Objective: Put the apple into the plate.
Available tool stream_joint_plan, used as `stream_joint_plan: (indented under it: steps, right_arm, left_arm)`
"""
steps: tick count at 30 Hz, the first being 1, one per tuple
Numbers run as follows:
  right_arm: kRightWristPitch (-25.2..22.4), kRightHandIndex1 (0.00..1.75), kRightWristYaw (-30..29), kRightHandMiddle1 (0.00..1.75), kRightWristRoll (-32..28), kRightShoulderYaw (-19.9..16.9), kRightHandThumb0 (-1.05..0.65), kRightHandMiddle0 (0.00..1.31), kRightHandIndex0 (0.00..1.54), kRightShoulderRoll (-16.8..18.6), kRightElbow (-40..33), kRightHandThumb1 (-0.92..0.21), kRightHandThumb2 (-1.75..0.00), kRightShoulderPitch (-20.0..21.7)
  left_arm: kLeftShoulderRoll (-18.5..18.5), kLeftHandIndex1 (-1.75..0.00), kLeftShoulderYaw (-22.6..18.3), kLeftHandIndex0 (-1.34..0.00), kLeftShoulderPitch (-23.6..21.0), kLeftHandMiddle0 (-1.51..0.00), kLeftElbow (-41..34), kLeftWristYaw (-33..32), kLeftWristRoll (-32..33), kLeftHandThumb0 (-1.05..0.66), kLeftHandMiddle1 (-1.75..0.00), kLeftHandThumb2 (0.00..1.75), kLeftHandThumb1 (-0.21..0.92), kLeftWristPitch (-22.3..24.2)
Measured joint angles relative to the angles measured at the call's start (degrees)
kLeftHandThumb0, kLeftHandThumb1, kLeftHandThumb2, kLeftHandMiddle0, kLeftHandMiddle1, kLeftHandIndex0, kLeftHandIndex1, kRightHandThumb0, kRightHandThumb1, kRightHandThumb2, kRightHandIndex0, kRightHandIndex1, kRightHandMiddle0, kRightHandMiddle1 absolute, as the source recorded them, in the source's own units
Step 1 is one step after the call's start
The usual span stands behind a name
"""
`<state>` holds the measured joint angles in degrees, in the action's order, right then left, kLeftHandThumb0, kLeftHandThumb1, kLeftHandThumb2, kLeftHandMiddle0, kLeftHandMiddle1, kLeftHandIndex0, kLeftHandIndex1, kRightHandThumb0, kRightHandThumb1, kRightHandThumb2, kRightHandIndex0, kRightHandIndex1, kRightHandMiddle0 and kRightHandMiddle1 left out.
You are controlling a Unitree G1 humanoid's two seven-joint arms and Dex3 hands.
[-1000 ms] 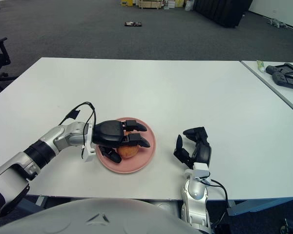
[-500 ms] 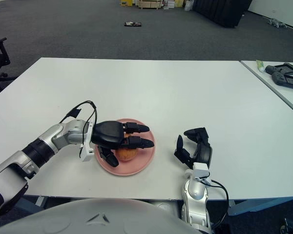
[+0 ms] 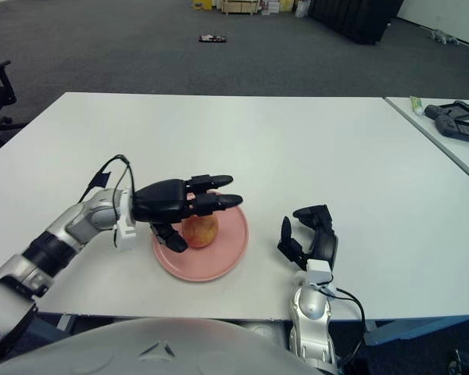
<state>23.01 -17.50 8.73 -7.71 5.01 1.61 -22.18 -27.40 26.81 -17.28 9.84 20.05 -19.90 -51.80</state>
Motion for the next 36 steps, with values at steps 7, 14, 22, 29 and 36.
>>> stream_joint_plan:
  steps: [7,14,22,29,36]
  right_arm:
    - [1.1,1.59,0.4,1.75,-1.0,0.0,-0.4,0.39,0.63,0.0,0.8,-0.61,-0.95,0.4]
    - [2.0,1.56,1.0,1.75,-1.5,-0.3,-0.4,0.39,0.6,-0.1,1.5,-0.61,-0.96,0.9]
    - [2.7,1.57,1.4,1.75,-1.6,-0.6,-0.4,0.4,0.61,-0.1,2.1,-0.59,-0.98,1.2]
    - [2.9,1.58,1.2,1.75,-1.4,-0.7,-0.4,0.4,0.6,0.0,2.2,-0.59,-0.97,1.3]
    - [3.2,1.58,1.2,1.75,-1.3,-0.7,-0.4,0.39,0.61,-0.1,2.4,-0.61,-0.95,1.3]
  left_arm:
    - [1.5,-0.36,-4.1,0.0,1.9,0.0,-0.4,-0.3,5.3,-1.05,0.0,0.88,0.92,3.0]
    - [3.8,-0.47,-8.8,0.0,2.7,-0.03,2.2,-2.0,9.9,-1.05,-0.02,0.95,0.92,3.4]
    - [8.0,-0.6,-13.1,0.0,5.7,-0.13,0.9,-3.4,16.0,-1.01,-0.08,0.96,0.92,9.9]
    - [14.3,-0.89,-18.6,0.0,11.0,-0.05,-1.6,-10.8,17.3,-0.96,-0.51,0.95,0.92,14.4]
    - [21.3,-1.38,-22.3,-0.01,17.1,-0.12,-0.1,-17.8,18.0,-0.78,-0.98,0.97,0.92,21.3]
